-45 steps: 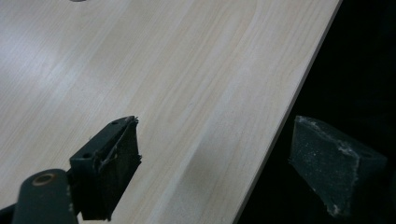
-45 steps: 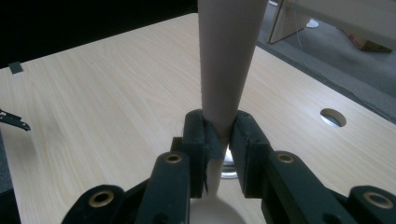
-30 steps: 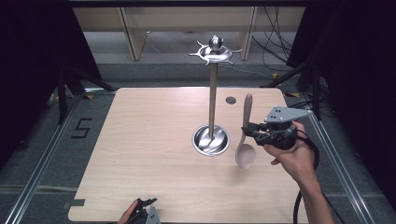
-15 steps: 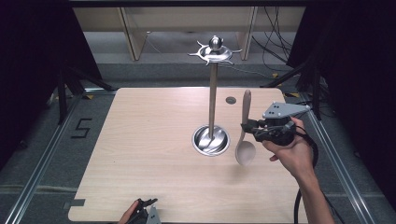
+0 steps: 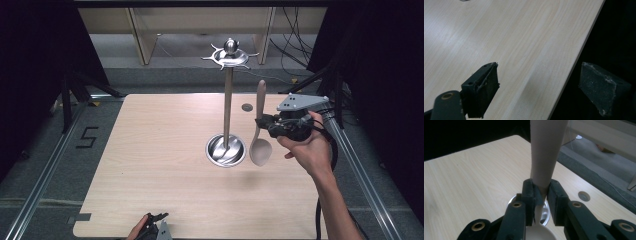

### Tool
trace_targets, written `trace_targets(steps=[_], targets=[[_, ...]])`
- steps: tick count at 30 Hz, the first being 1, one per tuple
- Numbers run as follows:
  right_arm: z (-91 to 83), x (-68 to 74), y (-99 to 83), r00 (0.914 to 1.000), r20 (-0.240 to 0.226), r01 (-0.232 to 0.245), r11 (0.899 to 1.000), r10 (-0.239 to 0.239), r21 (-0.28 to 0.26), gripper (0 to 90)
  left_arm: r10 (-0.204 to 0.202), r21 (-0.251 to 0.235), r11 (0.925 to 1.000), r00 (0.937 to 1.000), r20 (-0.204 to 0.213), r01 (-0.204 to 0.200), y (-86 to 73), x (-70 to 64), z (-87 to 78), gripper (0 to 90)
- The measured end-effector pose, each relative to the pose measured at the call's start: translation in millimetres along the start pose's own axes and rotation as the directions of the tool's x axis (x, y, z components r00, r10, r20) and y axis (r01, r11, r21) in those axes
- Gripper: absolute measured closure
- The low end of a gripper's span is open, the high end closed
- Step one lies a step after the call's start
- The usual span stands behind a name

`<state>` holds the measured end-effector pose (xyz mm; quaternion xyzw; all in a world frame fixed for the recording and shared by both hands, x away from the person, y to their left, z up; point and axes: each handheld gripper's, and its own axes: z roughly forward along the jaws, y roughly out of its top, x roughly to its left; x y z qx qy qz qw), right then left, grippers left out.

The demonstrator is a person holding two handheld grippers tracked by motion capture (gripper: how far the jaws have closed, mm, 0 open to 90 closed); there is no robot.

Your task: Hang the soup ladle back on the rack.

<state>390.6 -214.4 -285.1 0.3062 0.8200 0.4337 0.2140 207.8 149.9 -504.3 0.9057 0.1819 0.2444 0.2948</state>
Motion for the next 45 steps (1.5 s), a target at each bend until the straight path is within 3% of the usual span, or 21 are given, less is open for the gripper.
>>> trace_targets(steps=[1, 5, 10, 16, 18, 20, 22, 24, 32, 41, 43, 45], targets=[[0.7, -1.9, 1.9, 0.9997, 0.005, 0.025, 1.000, -0.025, -0.008, 76.9, 0.001, 0.000, 1.0000, 1.0000, -0.001, -0.001, 0.2, 0.2, -0.2, 14.9], [2.2, -4.4, 9.0, 0.9991, 0.032, 0.027, 0.999, -0.026, -0.022, 76.9, 0.004, 0.003, 1.0000, 0.9999, -0.016, -0.004, 0.1, 0.0, 1.1, 14.9], [4.4, -6.1, 13.7, 0.9994, 0.033, 0.013, 1.000, -0.012, -0.019, 76.9, 0.003, 0.002, 1.0000, 1.0000, 0.002, -0.003, 0.1, 0.3, 3.0, 14.9], [7.3, -5.6, 19.3, 0.9990, 0.043, 0.014, 1.000, -0.013, -0.010, 76.9, 0.004, 0.006, 1.0000, 1.0000, 0.001, -0.004, 0.5, 0.5, 1.7, 14.9], [7.5, -6.2, 20.8, 0.9995, 0.023, 0.019, 1.000, -0.019, 0.003, 77.0, 0.002, 0.004, 1.0000, 1.0000, 0.004, -0.002, 0.4, 0.4, 1.5, 14.9], [9.2, -5.8, 23.6, 0.9988, 0.041, 0.026, 1.000, -0.026, -0.009, 76.9, 0.007, 0.003, 1.0000, 1.0000, -0.004, -0.007, 0.4, 0.6, 1.1, 14.9], [8.2, -4.5, 24.4, 0.9991, 0.041, 0.009, 1.000, -0.009, 0.005, 76.9, 0.008, 0.005, 1.0000, 0.9999, -0.006, -0.008, 0.5, 0.8, 0.7, 14.9], [9.3, -7.0, 25.2, 0.9985, 0.042, 0.034, 0.999, -0.034, 0.005, 76.9, 0.008, 0.004, 1.0000, 1.0000, -0.004, -0.008, 0.6, 0.4, 1.2, 14.9], [13.5, -7.2, 26.5, 0.9991, 0.041, 0.007, 1.000, -0.008, 0.029, 76.9, 0.003, 0.005, 1.0000, 1.0000, 0.002, -0.003, 0.4, 0.3, 1.7, 14.9], [14.2, -6.7, 32.5, 0.9983, 0.044, 0.038, 0.999, -0.039, 0.037, 76.9, 0.009, 0.004, 0.9999, 0.9999, -0.005, -0.009, 0.7, 0.5, 0.8, 14.9], [15.4, -5.8, 33.8, 0.9988, 0.043, 0.023, 0.999, -0.025, 0.046, 76.9, 0.011, 0.006, 0.9999, 0.9999, -0.007, -0.011, 0.8, 0.9, 0.4, 14.9], [17.7, -6.6, 33.9, 0.9977, 0.059, 0.032, 0.999, -0.034, 0.029, 77.0, 0.007, 0.002, 1.0000, 0.9998, -0.018, -0.007, 0.4, 0.3, 1.5, 14.9]])
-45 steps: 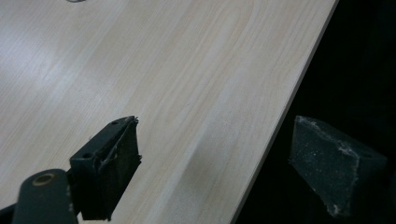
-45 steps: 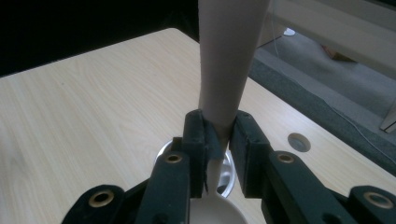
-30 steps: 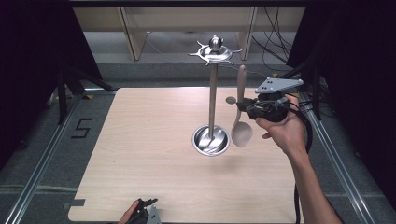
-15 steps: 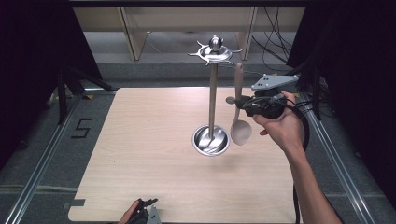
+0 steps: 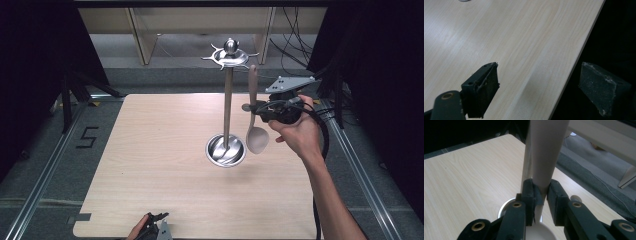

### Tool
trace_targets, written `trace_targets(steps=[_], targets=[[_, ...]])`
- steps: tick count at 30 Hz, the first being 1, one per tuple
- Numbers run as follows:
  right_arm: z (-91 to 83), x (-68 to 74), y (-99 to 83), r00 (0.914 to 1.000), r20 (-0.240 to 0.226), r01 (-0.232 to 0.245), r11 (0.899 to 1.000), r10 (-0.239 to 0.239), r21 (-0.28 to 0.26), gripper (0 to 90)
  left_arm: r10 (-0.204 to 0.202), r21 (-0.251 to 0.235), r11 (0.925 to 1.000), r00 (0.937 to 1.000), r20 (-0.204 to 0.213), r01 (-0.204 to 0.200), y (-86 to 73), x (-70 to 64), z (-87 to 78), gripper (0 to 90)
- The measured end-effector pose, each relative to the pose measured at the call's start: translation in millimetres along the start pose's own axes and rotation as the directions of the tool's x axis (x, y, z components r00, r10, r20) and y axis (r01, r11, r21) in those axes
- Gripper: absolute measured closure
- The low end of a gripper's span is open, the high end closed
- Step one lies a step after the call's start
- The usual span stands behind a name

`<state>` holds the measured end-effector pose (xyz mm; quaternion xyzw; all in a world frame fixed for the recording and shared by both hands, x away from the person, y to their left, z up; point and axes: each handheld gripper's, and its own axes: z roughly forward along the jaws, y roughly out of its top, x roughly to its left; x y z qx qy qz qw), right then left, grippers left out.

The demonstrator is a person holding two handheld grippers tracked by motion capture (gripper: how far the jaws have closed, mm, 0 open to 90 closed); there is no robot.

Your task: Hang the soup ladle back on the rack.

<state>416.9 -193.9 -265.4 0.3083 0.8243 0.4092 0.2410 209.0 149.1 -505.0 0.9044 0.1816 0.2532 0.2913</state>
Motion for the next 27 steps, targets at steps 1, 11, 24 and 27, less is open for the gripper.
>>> trace_targets(steps=[1, 11, 24, 27], targets=[[0.1, -0.5, 0.6, 1.0000, -0.001, -0.001, 1.000, 0.001, 0.004, 76.9, 0.001, 0.000, 1.0000, 1.0000, 0.000, -0.001, 0.0, 0.1, 0.0, 14.9], [2.6, 0.0, 3.0, 1.0000, 0.005, 0.007, 1.000, -0.007, 0.009, 76.9, -0.008, -0.009, 0.9999, 0.9998, 0.016, 0.008, 0.3, -0.5, -0.5, 15.0], [9.1, 0.1, 6.0, 0.9999, 0.011, 0.012, 0.999, -0.013, 0.048, 76.9, 0.003, -0.002, 1.0000, 1.0000, 0.003, -0.003, 0.4, -0.3, -0.6, 14.9], [11.0, 1.3, 7.6, 1.0000, 0.006, 0.002, 0.998, -0.003, 0.057, 76.9, -0.002, -0.004, 1.0000, 0.9999, 0.016, 0.002, 0.3, -0.2, -0.6, 14.9]])
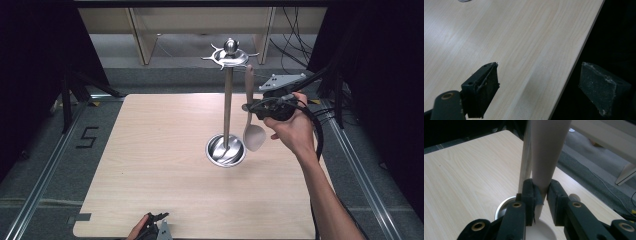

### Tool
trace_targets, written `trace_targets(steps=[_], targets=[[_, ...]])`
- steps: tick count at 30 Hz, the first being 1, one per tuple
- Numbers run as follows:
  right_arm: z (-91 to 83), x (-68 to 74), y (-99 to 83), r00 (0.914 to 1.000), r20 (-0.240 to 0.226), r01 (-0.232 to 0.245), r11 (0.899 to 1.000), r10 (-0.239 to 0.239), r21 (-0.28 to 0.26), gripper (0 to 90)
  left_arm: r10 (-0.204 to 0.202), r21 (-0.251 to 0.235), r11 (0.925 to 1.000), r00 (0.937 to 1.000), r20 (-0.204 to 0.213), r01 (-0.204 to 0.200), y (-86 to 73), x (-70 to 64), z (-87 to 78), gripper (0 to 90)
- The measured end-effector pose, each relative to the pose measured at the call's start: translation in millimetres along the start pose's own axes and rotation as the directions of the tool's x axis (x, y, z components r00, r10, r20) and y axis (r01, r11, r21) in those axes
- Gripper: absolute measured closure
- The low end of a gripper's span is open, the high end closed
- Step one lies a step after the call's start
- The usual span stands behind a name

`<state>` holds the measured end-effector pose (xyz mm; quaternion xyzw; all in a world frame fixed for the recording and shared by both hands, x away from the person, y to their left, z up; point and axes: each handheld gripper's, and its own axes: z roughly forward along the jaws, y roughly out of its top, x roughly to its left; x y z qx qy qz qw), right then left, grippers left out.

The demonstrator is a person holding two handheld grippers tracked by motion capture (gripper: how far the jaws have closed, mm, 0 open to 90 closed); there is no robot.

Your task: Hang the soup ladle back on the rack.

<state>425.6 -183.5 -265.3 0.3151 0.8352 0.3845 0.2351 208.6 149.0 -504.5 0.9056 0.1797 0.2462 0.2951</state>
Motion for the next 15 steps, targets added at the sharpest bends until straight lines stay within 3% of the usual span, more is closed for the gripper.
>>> trace_targets(steps=[3, 7, 10, 12, 15], targets=[[2.7, -1.1, 1.3, 0.9999, 0.001, 0.016, 1.000, -0.016, -0.008, 76.9, 0.008, 0.013, 0.9999, 0.9999, 0.009, -0.008, 0.6, 0.3, -1.1, 14.9], [3.8, -0.3, 1.1, 1.0000, 0.003, 0.002, 1.000, -0.002, -0.015, 76.8, 0.005, 0.005, 1.0000, 1.0000, 0.005, -0.005, 0.1, -0.1, -0.5, 14.9], [4.8, 0.4, 0.4, 0.9997, -0.021, -0.008, 1.000, 0.008, -0.019, 76.5, 0.009, 0.014, 0.9999, 0.9999, 0.010, -0.009, 0.6, 0.4, -1.1, 14.9], [5.7, 0.3, -1.5, 0.9998, -0.019, -0.006, 0.999, 0.005, -0.045, 76.3, 0.008, 0.014, 0.9999, 0.9999, 0.009, -0.008, 0.6, 0.3, -1.1, 14.9], [5.8, 2.2, -4.8, 0.9986, -0.037, -0.040, 0.998, 0.038, -0.058, 73.4, 0.006, 0.005, 1.0000, 1.0000, 0.005, -0.006, 0.2, 0.0, -0.4, 14.9]])
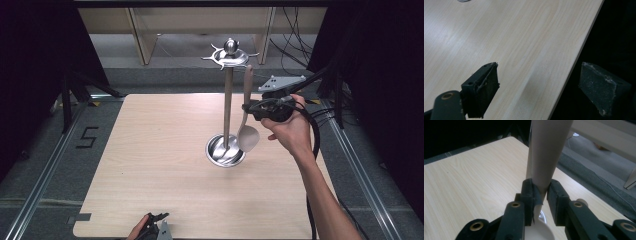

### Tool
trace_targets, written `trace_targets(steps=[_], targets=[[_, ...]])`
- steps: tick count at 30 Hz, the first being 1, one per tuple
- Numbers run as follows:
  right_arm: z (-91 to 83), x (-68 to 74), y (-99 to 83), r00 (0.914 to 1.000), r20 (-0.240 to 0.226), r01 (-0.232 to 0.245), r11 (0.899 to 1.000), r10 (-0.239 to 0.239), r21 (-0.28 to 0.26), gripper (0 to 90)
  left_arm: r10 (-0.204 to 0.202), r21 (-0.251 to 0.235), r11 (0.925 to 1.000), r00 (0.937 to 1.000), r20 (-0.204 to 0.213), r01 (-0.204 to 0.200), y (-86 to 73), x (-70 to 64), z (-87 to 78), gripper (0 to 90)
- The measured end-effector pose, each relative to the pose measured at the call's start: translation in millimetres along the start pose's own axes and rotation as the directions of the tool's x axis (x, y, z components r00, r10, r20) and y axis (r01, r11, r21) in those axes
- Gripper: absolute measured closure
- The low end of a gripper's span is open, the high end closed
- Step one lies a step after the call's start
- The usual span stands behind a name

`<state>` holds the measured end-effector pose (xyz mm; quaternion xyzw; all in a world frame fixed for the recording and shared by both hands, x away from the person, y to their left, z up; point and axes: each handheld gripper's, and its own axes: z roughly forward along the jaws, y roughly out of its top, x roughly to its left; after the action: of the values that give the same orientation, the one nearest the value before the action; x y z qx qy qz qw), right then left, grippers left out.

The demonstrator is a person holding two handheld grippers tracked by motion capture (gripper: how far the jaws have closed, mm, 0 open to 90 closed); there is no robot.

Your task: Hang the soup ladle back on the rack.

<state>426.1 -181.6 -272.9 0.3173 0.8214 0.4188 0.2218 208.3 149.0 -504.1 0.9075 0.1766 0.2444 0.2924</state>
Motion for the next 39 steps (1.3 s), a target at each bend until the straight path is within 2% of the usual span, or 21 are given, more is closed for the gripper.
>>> trace_targets(steps=[2, 3, 4, 5, 10, 17, 18, 19, 21, 23, 24, 25, 28, 30, 31, 32, 33, 34, 35, 36, 39], targets=[[-0.4, -0.5, -1.2, 0.9999, -0.001, 0.015, 1.000, -0.015, -0.005, 71.2, 0.000, 0.000, 1.0000, 1.0000, 0.001, 0.000, 0.0, -0.1, 0.2, 14.9], [-0.5, 1.3, -2.0, 1.0000, 0.003, 0.002, 1.000, -0.002, -0.011, 71.0, 0.001, 0.002, 1.0000, 1.0000, 0.001, -0.001, 0.0, 0.0, 0.2, 14.9], [-1.3, 1.6, -2.5, 0.9996, 0.011, 0.025, 1.000, -0.025, -0.013, 71.1, 0.001, 0.001, 1.0000, 1.0000, 0.001, -0.001, 0.0, -0.1, 0.2, 14.9], [-0.6, 3.0, -3.4, 0.9998, 0.016, 0.008, 1.000, -0.007, -0.025, 71.0, 0.001, 0.001, 1.0000, 1.0000, 0.001, -0.001, 0.0, -0.1, 0.2, 14.9], [-4.8, 4.6, -7.3, 1.0000, 0.007, 0.005, 0.999, -0.005, -0.045, 63.5, -0.002, -0.001, 1.0000, 1.0000, 0.000, 0.002, -0.1, 0.0, 0.1, 14.9], [-13.0, 8.8, -15.1, 0.9995, 0.006, 0.030, 0.997, -0.030, -0.073, 58.4, 0.000, 0.001, 1.0000, 1.0000, -0.002, 0.000, 0.1, -0.1, 0.0, 14.9], [-13.5, 11.6, -16.6, 0.9999, 0.004, 0.011, 0.997, -0.010, -0.080, 56.7, -0.001, 0.002, 1.0000, 1.0000, -0.001, 0.001, 0.2, -0.1, 0.1, 14.9], [-16.2, 13.6, -18.5, 0.9994, 0.000, 0.036, 0.996, -0.036, -0.083, 55.0, -0.001, 0.002, 1.0000, 1.0000, 0.001, 0.001, 0.1, -0.2, 0.3, 14.9], [-16.5, 14.7, -19.5, 0.9993, 0.016, 0.036, 0.995, -0.035, -0.097, 54.6, -0.001, 0.003, 1.0000, 1.0000, 0.001, 0.001, 0.1, -0.2, 0.4, 14.9], [-19.3, 15.6, -21.5, 0.9994, -0.004, 0.033, 0.995, -0.034, -0.092, 53.3, -0.002, 0.001, 1.0000, 1.0000, 0.001, 0.002, 0.0, -0.3, 0.4, 14.9], [-19.8, 17.0, -23.0, 0.9999, -0.001, 0.015, 0.995, -0.016, -0.095, 52.0, -0.002, 0.001, 1.0000, 1.0000, 0.001, 0.002, 0.0, -0.2, 0.3, 14.9], [-20.5, 15.4, -24.0, 0.9992, 0.006, 0.039, 0.994, -0.039, -0.102, 51.3, -0.001, 0.002, 1.0000, 1.0000, -0.001, 0.001, 0.1, -0.1, 0.1, 14.9], [-23.3, 17.6, -31.4, 0.9998, 0.007, 0.021, 0.992, -0.020, -0.127, 49.4, -0.001, 0.002, 1.0000, 1.0000, -0.001, 0.001, 0.1, -0.3, 0.3, 14.9], [-25.3, 17.0, -33.2, 0.9996, -0.002, 0.027, 0.993, -0.027, -0.119, 49.0, -0.001, 0.003, 1.0000, 1.0000, 0.000, 0.001, 0.1, -0.3, 0.4, 14.9], [-27.3, 17.9, -37.8, 1.0000, 0.002, 0.009, 0.992, -0.009, -0.124, 47.9, 0.001, 0.000, 1.0000, 0.9999, -0.015, -0.001, 0.1, -0.7, 1.3, 14.9], [-26.8, 16.9, -40.1, 0.9999, 0.003, 0.016, 0.990, -0.015, -0.138, 47.5, -0.001, 0.000, 1.0000, 0.9999, -0.015, 0.001, 0.1, -0.7, 1.3, 14.9], [-27.9, 17.5, -42.5, 0.9999, -0.012, -0.004, 0.992, 0.002, -0.126, 47.5, -0.001, 0.000, 1.0000, 0.9999, -0.015, 0.001, 0.1, -0.7, 1.3, 14.9], [-27.5, 15.9, -45.2, 0.9999, 0.009, 0.013, 0.989, -0.012, -0.147, 47.5, -0.006, 0.000, 1.0000, 1.0000, -0.001, 0.006, 0.3, -0.4, 0.6, 14.9], [-28.4, 15.6, -47.6, 1.0000, -0.003, 0.003, 0.991, -0.004, -0.132, 47.5, -0.006, 0.000, 1.0000, 1.0000, -0.001, 0.006, 0.3, -0.4, 0.6, 14.9], [-27.3, 15.4, -50.9, 1.0000, 0.009, 0.000, 0.989, 0.001, -0.146, 47.4, -0.002, 0.002, 1.0000, 1.0000, -0.002, 0.002, 0.3, -0.4, 0.8, 14.9], [-26.9, 14.5, -57.6, 0.9998, -0.015, -0.014, 0.990, 0.012, -0.138, 46.2, -0.003, -0.001, 1.0000, 0.9999, -0.010, 0.003, 0.3, -0.6, 1.1, 14.9]])
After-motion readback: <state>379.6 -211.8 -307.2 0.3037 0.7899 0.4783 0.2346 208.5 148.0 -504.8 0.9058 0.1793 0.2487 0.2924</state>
